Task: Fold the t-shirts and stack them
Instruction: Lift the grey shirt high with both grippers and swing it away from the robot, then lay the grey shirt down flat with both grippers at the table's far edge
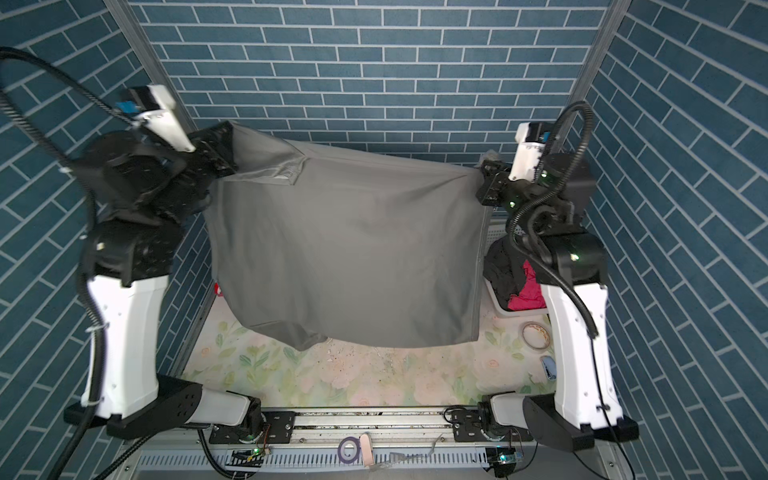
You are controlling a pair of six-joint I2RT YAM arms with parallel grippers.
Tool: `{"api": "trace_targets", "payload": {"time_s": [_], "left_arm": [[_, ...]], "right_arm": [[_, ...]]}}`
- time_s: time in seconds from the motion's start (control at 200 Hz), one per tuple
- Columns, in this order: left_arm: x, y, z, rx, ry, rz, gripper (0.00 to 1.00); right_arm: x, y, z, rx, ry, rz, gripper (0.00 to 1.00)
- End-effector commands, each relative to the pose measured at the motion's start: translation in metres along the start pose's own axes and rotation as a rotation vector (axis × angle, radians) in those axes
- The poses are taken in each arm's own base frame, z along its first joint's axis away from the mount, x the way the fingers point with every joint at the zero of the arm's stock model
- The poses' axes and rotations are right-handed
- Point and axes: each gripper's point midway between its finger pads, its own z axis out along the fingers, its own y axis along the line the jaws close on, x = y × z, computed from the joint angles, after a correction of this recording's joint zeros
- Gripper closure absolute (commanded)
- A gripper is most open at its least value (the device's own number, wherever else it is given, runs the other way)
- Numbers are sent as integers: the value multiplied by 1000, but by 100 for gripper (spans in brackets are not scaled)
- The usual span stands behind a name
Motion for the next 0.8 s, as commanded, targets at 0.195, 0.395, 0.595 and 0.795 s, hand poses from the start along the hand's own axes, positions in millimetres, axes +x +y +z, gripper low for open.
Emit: {"api": "trace_targets", "payload": {"time_s": [0.195,0.395,0.595,0.795], "left_arm": [[351,121,114,-211,609,-147,100],[437,154,134,-277,741,-140,100],[456,168,153,-307,774,-130,100],[436,171,162,-317,754,-139,100]], "right_arm": [[263,-97,155,108,563,76,100],[331,-125,202,131,698,92,100],[357,-144,225,148,746,108,100],[343,-163,222,186,723,114,100]]}}
